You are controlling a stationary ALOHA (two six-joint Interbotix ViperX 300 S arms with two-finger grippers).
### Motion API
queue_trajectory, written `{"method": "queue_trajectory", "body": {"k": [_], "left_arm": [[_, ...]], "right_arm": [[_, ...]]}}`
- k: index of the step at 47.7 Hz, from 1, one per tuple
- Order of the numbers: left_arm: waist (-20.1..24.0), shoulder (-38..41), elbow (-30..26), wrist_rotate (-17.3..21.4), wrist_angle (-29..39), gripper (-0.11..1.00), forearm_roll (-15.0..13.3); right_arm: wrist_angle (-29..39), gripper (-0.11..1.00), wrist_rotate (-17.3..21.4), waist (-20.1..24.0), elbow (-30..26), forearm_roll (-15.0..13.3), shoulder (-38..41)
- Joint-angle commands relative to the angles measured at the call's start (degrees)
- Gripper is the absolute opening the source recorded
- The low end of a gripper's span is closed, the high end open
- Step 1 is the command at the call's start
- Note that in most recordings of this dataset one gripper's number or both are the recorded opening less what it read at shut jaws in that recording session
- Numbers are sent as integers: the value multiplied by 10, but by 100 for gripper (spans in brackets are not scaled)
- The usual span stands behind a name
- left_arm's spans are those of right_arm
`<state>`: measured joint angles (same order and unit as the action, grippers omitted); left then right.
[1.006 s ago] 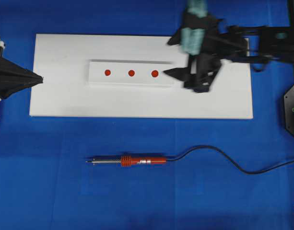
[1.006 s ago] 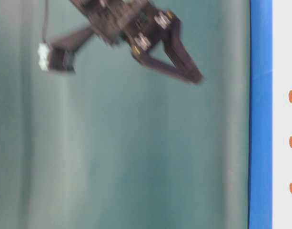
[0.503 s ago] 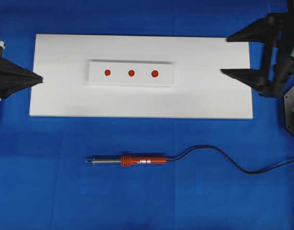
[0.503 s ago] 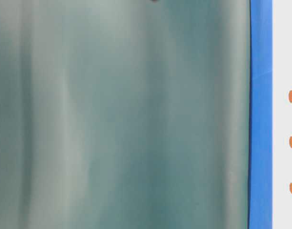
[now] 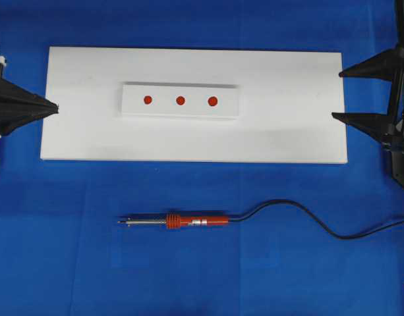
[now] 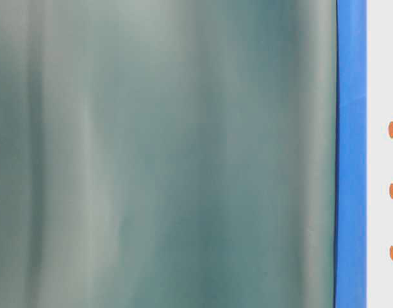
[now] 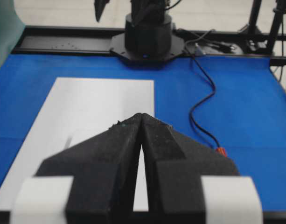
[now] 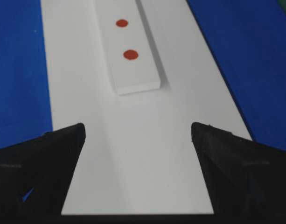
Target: Touch the tip of the soldering iron to the mark.
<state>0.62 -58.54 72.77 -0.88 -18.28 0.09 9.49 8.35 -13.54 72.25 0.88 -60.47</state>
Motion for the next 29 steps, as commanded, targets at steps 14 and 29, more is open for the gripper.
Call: {"method": "queue_trajectory", "body": {"k": [14,29], "left_arm": [[1,5,-6,1,-5,0,1],[0,6,-6,1,-5,0,1]], "right_arm": [[-10,85,2,10,0,5,-2],[-9,85,2,11,-1,5,-2]]}}
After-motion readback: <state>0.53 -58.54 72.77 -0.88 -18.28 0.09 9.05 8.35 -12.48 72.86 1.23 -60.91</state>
